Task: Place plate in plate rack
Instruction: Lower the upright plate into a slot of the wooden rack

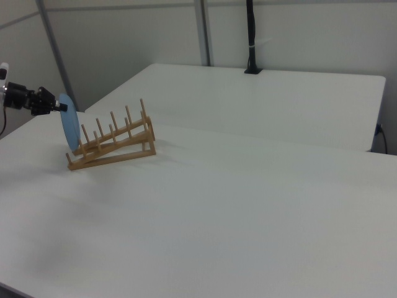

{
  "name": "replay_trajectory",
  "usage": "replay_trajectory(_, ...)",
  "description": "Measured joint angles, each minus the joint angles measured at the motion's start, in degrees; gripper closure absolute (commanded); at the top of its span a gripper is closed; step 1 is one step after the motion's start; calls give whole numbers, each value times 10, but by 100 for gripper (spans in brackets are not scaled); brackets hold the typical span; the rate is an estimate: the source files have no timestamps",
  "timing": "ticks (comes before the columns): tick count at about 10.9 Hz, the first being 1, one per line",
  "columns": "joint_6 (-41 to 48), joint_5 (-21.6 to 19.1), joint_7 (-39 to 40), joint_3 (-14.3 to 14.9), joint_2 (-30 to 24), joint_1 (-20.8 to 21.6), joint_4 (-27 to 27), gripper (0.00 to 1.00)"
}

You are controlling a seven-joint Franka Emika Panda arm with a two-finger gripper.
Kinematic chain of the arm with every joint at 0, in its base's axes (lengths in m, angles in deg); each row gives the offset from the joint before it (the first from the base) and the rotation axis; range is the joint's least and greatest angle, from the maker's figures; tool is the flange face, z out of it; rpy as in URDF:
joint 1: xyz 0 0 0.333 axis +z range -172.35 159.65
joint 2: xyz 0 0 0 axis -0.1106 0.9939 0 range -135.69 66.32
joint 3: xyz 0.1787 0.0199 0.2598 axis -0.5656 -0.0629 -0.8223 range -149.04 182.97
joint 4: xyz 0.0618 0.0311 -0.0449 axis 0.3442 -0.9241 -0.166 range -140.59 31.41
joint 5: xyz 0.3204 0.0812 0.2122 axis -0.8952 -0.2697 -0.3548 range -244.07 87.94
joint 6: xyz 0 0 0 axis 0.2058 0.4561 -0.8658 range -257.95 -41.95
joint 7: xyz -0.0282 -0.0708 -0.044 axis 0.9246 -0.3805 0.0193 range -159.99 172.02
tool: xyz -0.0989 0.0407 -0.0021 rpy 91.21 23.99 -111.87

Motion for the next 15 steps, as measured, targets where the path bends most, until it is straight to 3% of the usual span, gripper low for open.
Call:
replay_trajectory(9, 10, 13, -1, -2, 30, 1, -1, 100)
replay_trajectory(12, 11, -3, -4, -2, 30, 1, 1, 100)
replay_trajectory(14, 12, -15, -16, -1, 30, 0, 3, 88)
replay_trajectory(15, 12, -19, -22, -1, 30, 0, 3, 66)
